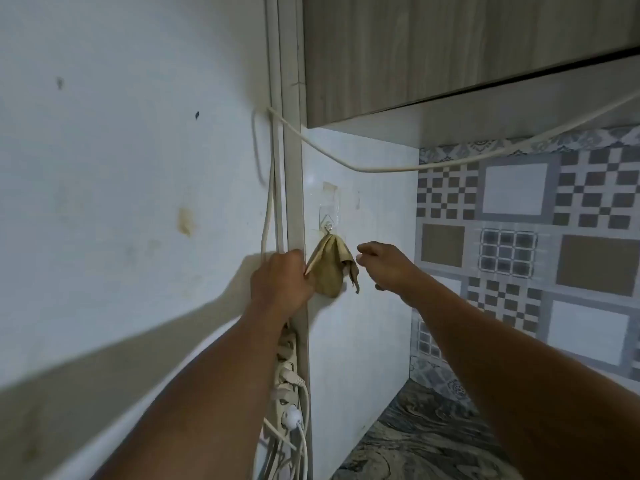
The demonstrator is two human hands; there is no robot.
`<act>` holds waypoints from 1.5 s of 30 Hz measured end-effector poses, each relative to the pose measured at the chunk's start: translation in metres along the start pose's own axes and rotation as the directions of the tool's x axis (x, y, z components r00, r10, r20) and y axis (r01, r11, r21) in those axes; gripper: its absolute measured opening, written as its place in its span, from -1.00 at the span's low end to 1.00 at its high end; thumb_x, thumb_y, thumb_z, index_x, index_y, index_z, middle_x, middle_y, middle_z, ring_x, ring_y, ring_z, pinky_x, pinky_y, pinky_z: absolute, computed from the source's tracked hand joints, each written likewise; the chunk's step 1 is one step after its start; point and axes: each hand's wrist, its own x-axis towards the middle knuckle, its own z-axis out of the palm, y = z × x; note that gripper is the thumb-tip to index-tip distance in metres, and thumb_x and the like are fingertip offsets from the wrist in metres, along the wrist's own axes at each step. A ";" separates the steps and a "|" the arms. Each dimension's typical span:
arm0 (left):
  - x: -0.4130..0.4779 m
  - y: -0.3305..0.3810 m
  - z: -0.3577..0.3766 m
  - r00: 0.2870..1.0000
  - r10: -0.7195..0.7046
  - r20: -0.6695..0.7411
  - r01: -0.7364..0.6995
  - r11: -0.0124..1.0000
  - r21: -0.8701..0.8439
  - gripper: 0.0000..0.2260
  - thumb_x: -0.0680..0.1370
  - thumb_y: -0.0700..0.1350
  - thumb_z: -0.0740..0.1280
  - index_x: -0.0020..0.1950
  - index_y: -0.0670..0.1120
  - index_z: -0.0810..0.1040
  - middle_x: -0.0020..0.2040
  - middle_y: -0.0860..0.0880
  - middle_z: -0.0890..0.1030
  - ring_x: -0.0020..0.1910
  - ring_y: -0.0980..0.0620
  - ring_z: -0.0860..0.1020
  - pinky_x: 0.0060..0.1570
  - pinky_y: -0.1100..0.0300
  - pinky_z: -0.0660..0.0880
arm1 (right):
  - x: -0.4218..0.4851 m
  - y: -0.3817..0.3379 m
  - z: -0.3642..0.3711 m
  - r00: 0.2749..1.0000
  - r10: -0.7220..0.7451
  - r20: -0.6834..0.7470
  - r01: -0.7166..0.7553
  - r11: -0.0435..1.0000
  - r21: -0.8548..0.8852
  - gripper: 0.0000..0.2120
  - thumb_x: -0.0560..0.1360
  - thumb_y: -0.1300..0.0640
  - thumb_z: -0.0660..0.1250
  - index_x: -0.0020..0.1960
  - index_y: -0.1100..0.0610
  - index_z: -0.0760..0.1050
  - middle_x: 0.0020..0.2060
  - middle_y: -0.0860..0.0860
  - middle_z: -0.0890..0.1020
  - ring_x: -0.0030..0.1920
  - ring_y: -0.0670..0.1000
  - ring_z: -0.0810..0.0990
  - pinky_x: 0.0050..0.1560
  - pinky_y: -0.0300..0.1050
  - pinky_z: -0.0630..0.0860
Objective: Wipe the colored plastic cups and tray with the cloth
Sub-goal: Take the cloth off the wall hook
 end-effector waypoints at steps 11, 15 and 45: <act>0.014 -0.009 -0.019 0.991 -0.130 -0.023 0.103 0.870 -0.483 -0.90 0.43 -0.17 0.41 -0.22 -0.13 0.50 -0.31 0.00 0.53 -0.34 0.06 0.47 -0.38 0.24 0.40 | 0.019 -0.019 0.015 0.982 0.154 0.111 -0.180 0.944 0.278 -0.88 0.56 0.12 0.31 -0.02 0.16 0.58 -0.03 0.06 0.65 -0.01 0.06 0.59 0.08 0.05 0.52; 0.022 0.011 -0.041 0.944 -0.269 0.191 0.305 0.486 -0.819 -0.94 0.53 -0.24 0.39 -0.07 -0.16 0.53 -0.05 -0.13 0.61 -0.08 -0.06 0.63 -0.30 0.17 0.63 | 0.008 -0.028 0.007 0.981 0.112 0.158 -0.172 0.876 0.450 -0.76 0.62 0.06 0.29 0.10 0.21 0.61 -0.03 0.15 0.67 -0.04 0.13 0.63 0.07 0.13 0.60; 0.049 0.033 -0.053 0.890 -0.387 0.240 0.387 0.363 -0.848 -0.94 0.58 -0.25 0.33 -0.02 -0.10 0.53 0.01 -0.12 0.64 -0.03 -0.08 0.66 -0.16 0.03 0.67 | 0.013 -0.049 -0.009 0.781 -0.289 -0.554 0.327 0.944 -0.032 -0.72 0.56 0.24 0.16 0.13 0.12 0.60 -0.04 0.01 0.63 -0.19 0.04 0.61 -0.05 -0.03 0.59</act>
